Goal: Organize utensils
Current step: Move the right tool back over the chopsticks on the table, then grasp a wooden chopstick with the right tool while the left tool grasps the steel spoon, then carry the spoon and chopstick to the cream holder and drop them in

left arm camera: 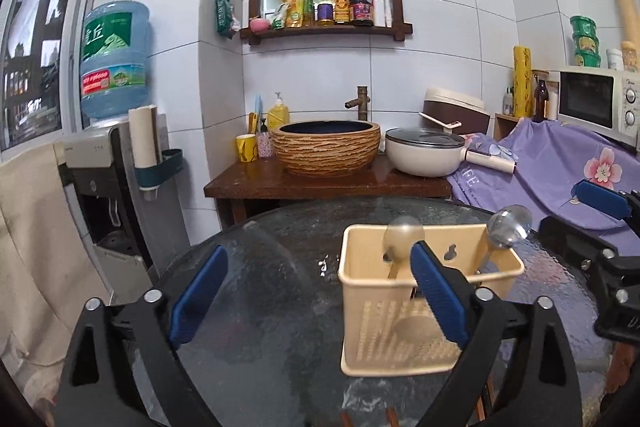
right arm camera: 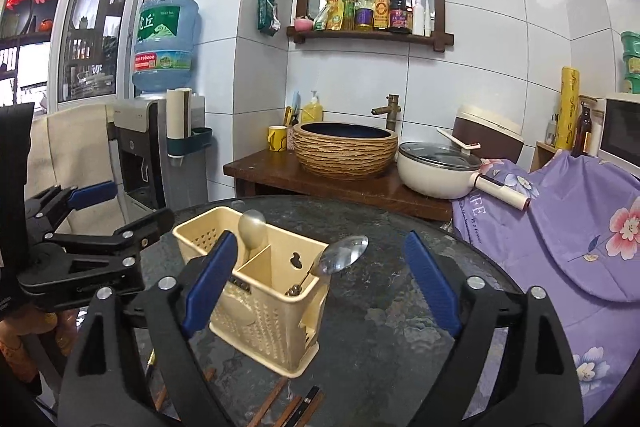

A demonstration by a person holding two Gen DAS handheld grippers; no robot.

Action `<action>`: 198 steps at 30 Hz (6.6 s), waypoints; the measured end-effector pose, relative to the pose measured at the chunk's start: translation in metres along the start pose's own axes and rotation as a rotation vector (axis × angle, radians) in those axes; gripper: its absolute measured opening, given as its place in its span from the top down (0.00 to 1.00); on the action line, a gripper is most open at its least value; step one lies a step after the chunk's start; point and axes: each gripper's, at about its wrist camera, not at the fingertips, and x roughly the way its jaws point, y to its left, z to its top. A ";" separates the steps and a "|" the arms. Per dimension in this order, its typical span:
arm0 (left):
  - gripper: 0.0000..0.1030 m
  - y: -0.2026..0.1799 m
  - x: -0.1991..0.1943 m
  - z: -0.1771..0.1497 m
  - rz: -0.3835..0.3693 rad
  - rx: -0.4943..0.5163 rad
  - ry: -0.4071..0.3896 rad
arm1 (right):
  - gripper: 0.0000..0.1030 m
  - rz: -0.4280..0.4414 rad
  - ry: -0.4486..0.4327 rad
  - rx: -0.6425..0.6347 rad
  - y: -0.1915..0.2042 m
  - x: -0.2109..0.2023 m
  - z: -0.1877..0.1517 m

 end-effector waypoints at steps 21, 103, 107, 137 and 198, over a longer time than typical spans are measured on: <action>0.06 0.045 -0.057 -0.110 0.041 -0.100 0.276 | 0.08 -0.003 0.254 0.093 0.007 -0.055 -0.117; 0.63 0.002 -0.030 -0.150 0.032 -0.222 0.525 | 0.72 -0.054 0.602 0.105 0.003 0.047 -0.151; 0.63 0.000 -0.027 -0.147 0.024 -0.205 0.516 | 0.83 -0.054 0.607 0.109 -0.002 0.052 -0.149; 0.64 0.001 -0.050 -0.102 -0.128 -0.149 0.349 | 0.93 0.067 0.392 0.276 -0.038 0.016 -0.106; 0.64 -0.021 0.049 0.087 -0.026 -0.141 -0.052 | 0.93 0.142 -0.052 0.165 -0.027 0.000 0.110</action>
